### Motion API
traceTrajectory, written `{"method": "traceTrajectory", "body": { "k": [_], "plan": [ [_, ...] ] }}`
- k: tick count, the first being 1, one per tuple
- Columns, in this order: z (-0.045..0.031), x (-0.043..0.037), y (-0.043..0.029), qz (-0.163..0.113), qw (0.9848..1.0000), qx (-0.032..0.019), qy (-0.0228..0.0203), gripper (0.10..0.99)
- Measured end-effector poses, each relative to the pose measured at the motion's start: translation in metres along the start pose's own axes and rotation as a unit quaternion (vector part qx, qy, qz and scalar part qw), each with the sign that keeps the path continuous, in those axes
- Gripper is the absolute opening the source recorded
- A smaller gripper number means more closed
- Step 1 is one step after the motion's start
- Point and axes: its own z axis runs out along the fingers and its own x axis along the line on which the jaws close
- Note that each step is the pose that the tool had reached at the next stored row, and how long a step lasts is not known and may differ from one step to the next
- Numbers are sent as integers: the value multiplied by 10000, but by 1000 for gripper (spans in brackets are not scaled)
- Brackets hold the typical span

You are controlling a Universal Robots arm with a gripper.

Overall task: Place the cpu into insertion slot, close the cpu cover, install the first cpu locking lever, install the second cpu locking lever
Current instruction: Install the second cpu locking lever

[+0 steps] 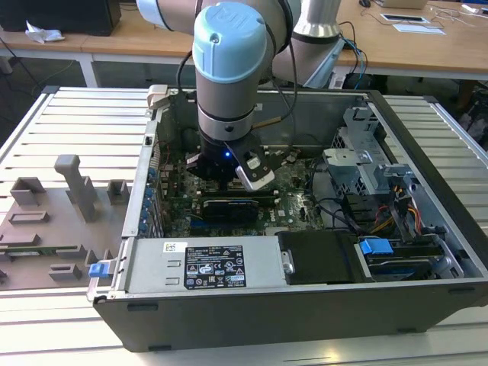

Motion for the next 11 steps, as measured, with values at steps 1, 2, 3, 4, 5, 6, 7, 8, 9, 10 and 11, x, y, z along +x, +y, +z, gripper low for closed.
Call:
{"method": "traceTrajectory", "body": {
  "k": [1, 2, 3, 4, 5, 6, 7, 8, 9, 10, 11],
  "plan": [
    [9, 8, -1, -6, 10000, -1, 2, 106],
    [15, 13, -2, -10, 10000, -2, 3, 106],
    [22, 19, -3, -15, 10000, -3, 3, 106],
    [35, 32, -5, -26, 10000, -6, 6, 106],
    [42, 39, -5, -30, 10000, -8, 6, 106],
    [63, 58, 6, -42, 10000, -6, 10, 106],
    [76, 67, 26, -54, 10000, -9, 13, 106],
    [85, 68, 43, -63, 10000, -15, 13, 106],
    [90, 69, 55, -69, 10000, -18, 14, 106],
    [96, 67, 70, -77, 10000, -22, 16, 106],
    [101, 66, 82, -81, 10000, -26, 16, 106]
  ]
}}
